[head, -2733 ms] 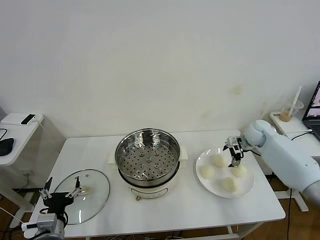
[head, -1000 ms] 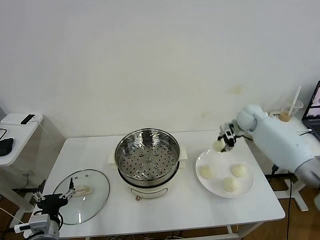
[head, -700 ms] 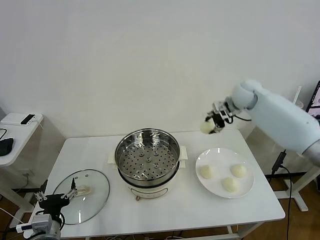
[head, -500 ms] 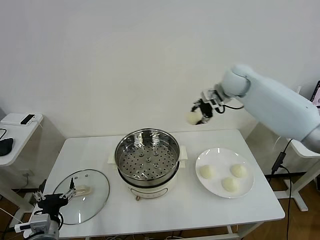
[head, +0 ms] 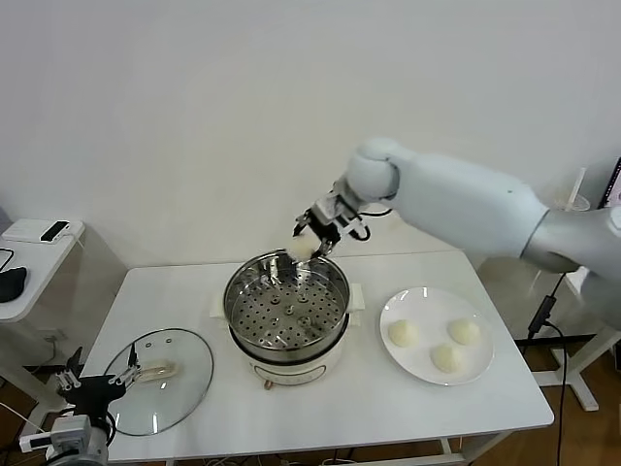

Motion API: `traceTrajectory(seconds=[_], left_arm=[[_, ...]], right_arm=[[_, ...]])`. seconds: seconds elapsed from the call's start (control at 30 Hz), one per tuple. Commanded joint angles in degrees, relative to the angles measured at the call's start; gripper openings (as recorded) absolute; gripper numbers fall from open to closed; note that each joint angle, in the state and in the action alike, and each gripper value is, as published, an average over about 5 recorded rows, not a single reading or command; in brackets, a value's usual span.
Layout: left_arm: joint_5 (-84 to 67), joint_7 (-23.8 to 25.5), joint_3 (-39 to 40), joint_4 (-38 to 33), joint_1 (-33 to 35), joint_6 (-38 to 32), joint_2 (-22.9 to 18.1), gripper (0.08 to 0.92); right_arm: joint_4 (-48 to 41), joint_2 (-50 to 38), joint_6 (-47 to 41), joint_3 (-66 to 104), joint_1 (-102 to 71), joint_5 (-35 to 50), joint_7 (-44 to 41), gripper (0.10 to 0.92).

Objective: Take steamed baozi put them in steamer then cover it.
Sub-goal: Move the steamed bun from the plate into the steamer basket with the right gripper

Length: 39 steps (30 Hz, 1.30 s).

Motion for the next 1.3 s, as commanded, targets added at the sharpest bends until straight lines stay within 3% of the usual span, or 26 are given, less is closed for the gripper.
traceTrajectory(seconds=[0.03, 0.43, 0.97, 1.13, 1.3], left_arm=[[0.0, 0.0, -0.7, 0.1, 0.0, 0.0, -0.2, 0.823], [0.0, 0.0, -1.9, -0.6, 0.7, 0.0, -0.7, 0.823], [0.0, -0.1, -2.0, -1.0, 0.3, 0.0, -0.9, 0.823], [0.1, -0.2, -1.9, -1.9, 0.4, 0.3, -0.9, 0.823], [0.0, -0.1, -1.9, -2.5, 0.4, 0.5, -0.7, 0.823]], right_arm=[[-3.2, 4.6, 10.1, -3.9, -2.4, -9.5, 3.6, 0.585], [-11.8, 8.2, 21.4, -1.5, -7.5, -22.8, 7.9, 0.585], [-17.9, 12.6, 24.7, 0.5, -9.1, -27.0, 9.4, 0.596], [-17.5, 13.3, 24.8, 0.6, -8.6, -25.9, 9.9, 0.701], [-13.8, 11.5, 20.2, 0.2, -4.9, -17.9, 7.8, 0.809]])
